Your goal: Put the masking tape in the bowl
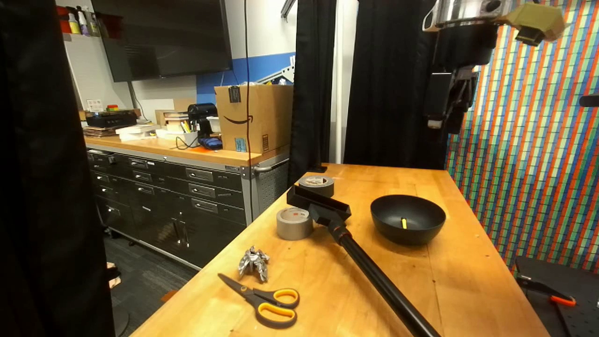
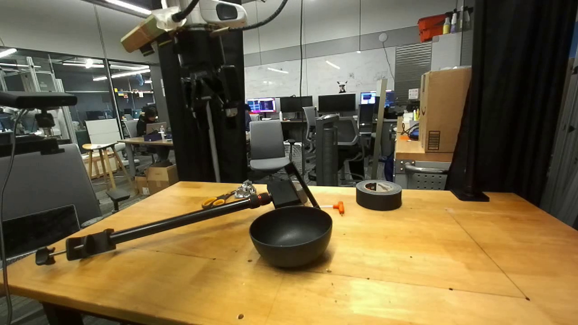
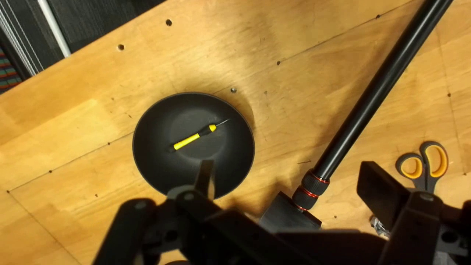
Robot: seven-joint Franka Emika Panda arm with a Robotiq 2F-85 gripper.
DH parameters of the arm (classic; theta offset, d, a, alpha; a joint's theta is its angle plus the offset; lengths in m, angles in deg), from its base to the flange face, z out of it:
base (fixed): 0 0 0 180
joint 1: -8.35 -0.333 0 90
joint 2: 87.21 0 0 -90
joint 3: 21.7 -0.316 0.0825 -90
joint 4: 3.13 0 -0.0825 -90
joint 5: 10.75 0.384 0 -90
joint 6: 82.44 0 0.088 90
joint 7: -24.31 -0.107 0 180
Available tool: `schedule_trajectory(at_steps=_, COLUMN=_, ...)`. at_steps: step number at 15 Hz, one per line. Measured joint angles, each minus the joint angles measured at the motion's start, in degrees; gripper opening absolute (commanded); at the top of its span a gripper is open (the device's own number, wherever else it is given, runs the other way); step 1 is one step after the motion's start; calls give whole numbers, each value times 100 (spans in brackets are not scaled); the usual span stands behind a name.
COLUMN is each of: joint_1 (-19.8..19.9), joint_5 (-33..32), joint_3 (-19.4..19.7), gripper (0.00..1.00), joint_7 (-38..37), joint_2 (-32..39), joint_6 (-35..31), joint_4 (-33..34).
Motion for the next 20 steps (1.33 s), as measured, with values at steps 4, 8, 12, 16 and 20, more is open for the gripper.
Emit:
schedule_trajectory(at_steps=4, joint_1=-59, joint_5=-515, joint_3=-471, gripper=100, joint_7=-835, joint_2=692, joint_6=-364, joint_4=471)
schedule_trajectory(at_steps=8, joint_1=-350, joint_5=-1326, joint_3=-834, gripper=100, joint_7=-1880, joint_2=1710, joint_6=-437, joint_4=1328)
schedule_trajectory(at_steps=12, joint_1=-765, joint_5=-2117, joint_3=-746, gripper=100, joint_7=-2549, joint_2=2675, joint_6=-410, joint_4=2205)
schedule_trajectory(at_steps=16, joint_1=-1257, joint_5=-2686, joint_3=-394, gripper=100, joint_7=-2860, joint_2=3483, joint_6=-315, joint_4=2999)
schedule_trajectory(at_steps=20, joint_1=-1745, joint_5=-2880, joint_3=-21, gripper=100, joint_7=-2945, joint_2=4107, joint_6=-255, joint_4=3606)
